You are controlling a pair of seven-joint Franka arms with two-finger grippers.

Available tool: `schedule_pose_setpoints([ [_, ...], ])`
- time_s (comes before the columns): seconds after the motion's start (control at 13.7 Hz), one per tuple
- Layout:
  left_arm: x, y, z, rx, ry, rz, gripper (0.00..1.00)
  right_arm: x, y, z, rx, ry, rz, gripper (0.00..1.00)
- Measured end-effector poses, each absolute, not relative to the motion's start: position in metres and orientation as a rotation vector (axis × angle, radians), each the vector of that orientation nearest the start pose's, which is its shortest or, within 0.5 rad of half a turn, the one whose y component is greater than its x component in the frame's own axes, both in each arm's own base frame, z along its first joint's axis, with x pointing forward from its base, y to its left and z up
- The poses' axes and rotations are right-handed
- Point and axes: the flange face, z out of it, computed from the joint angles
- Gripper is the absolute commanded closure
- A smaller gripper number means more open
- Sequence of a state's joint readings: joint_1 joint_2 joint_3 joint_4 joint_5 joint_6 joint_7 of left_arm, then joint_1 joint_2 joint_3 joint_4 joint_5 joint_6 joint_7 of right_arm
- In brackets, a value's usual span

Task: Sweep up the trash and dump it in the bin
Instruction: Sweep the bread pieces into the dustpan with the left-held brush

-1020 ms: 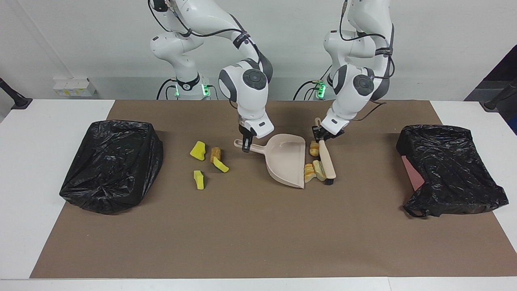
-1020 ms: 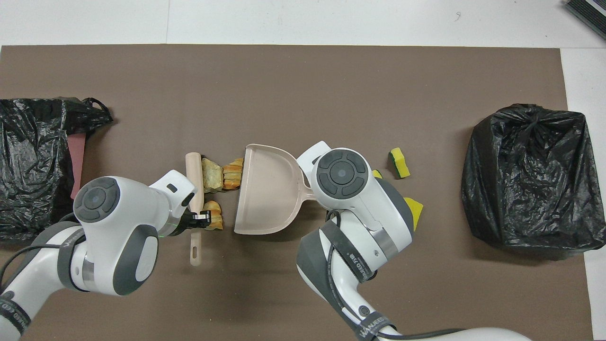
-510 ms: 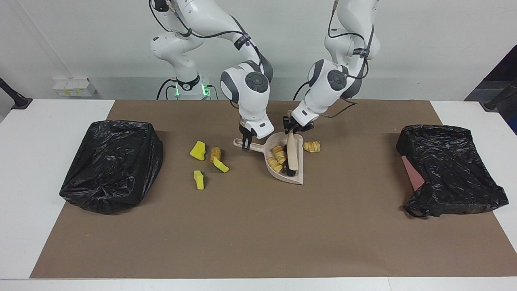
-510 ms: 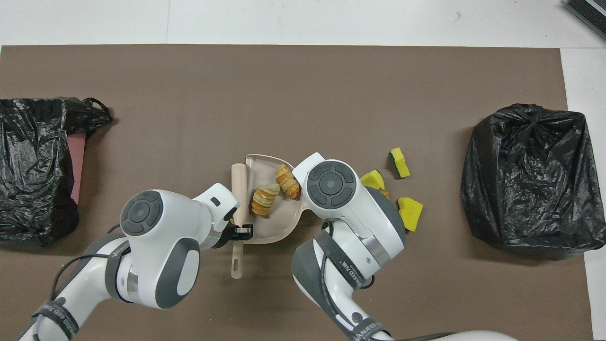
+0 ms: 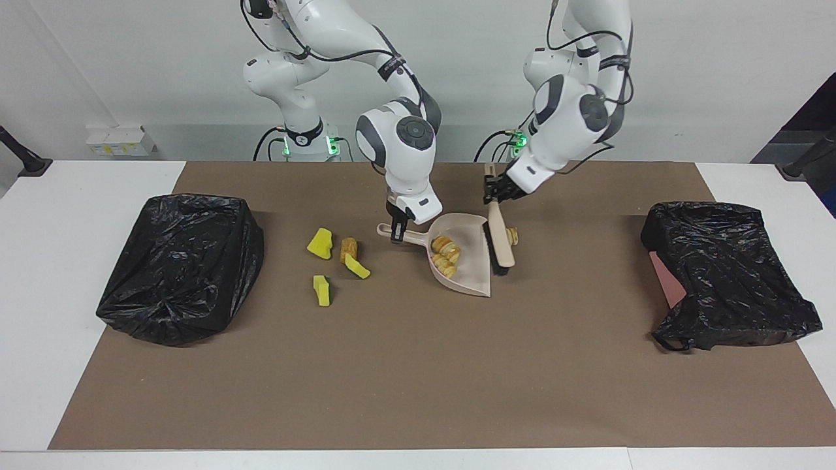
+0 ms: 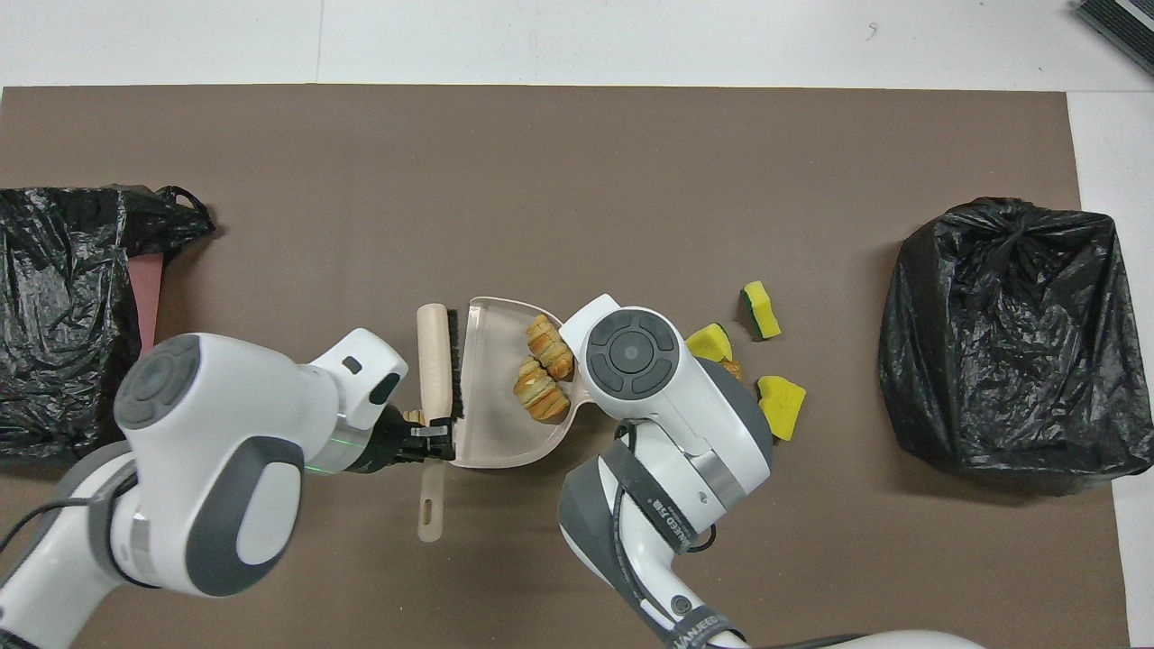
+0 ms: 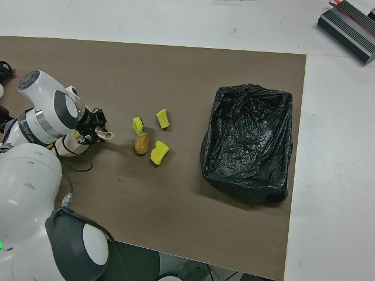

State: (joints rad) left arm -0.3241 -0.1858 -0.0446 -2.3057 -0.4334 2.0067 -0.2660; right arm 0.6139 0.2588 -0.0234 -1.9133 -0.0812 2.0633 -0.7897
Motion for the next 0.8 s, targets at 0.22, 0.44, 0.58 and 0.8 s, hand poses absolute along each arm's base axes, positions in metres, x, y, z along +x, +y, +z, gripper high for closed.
schedule_pose_setpoints([
  [0.22,0.413,-0.153,0.405,-3.315,-0.245,0.407,1.0,0.5,0.331,0.352,-2.424,-2.089,0.188,1.0],
  [0.44,0.381,-0.141,0.372,-3.239,-0.273,0.481,1.0,0.5,0.33,0.352,-2.424,-2.089,0.189,1.0],
  [0.58,0.37,-0.145,0.357,-3.226,-0.254,0.481,1.0,0.5,0.33,0.352,-2.424,-2.089,0.19,1.0],
  [0.8,0.355,-0.185,0.345,-3.226,-0.12,0.437,1.0,0.5,0.33,0.352,-2.424,-2.089,0.191,1.0],
])
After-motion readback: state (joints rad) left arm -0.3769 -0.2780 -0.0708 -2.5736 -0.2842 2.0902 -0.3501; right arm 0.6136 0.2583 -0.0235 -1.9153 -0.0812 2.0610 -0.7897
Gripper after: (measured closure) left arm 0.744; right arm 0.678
